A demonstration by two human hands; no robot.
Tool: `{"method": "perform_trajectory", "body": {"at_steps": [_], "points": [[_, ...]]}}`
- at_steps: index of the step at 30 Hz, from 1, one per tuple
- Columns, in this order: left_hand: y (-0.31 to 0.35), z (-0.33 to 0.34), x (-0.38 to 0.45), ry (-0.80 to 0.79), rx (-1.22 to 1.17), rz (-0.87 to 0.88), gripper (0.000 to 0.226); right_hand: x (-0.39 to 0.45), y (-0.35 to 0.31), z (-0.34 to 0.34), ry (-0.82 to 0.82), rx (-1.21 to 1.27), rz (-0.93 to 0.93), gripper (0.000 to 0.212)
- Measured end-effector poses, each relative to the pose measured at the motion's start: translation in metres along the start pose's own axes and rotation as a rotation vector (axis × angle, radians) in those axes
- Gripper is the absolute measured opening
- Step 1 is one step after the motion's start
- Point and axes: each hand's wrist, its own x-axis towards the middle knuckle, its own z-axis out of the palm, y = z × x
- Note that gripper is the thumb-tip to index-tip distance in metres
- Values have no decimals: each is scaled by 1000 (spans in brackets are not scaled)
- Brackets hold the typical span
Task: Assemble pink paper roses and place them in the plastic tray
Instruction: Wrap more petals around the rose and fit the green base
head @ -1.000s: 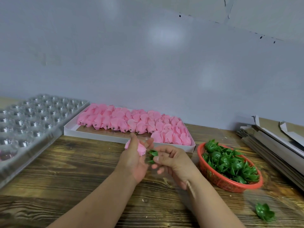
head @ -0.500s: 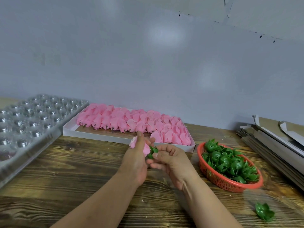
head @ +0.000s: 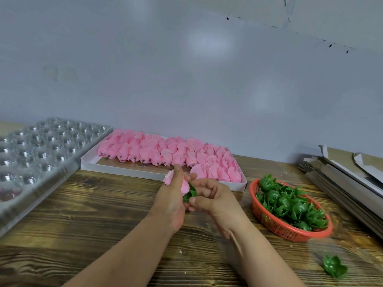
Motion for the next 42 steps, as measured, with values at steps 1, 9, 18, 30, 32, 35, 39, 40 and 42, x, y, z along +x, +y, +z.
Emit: {"method": "perform_trajectory", "body": {"at_steps": [1, 9, 18, 30, 32, 35, 39, 40, 42], "points": [[-1, 0, 0, -2, -1, 2, 54, 0, 0, 0, 10, 27, 2, 28], [-8, -2, 7, -31, 89, 45, 57, 1, -2, 2, 59, -33, -45, 23], [-13, -5, 6, -155, 135, 33, 56, 1, -3, 2, 79, -93, -59, 29], [-12, -7, 13, -103, 28, 17, 69, 5, -1, -6, 126, 145, 105, 9], [-12, -6, 13, -104, 0, -11, 69, 5, 0, -3, 144, 60, 42, 13], [-14, -7, 13, -143, -18, -60, 60, 4, 1, 1, 154, 18, -39, 20], [-15, -10, 11, -164, -16, -84, 50, 3, 1, 5, 147, -59, -115, 19], [-15, -10, 12, -168, -25, -96, 50, 2, 1, 6, 149, -92, -137, 19], [-14, -10, 14, -167, -44, -121, 52, 3, 3, 8, 179, -224, -208, 25]]}}
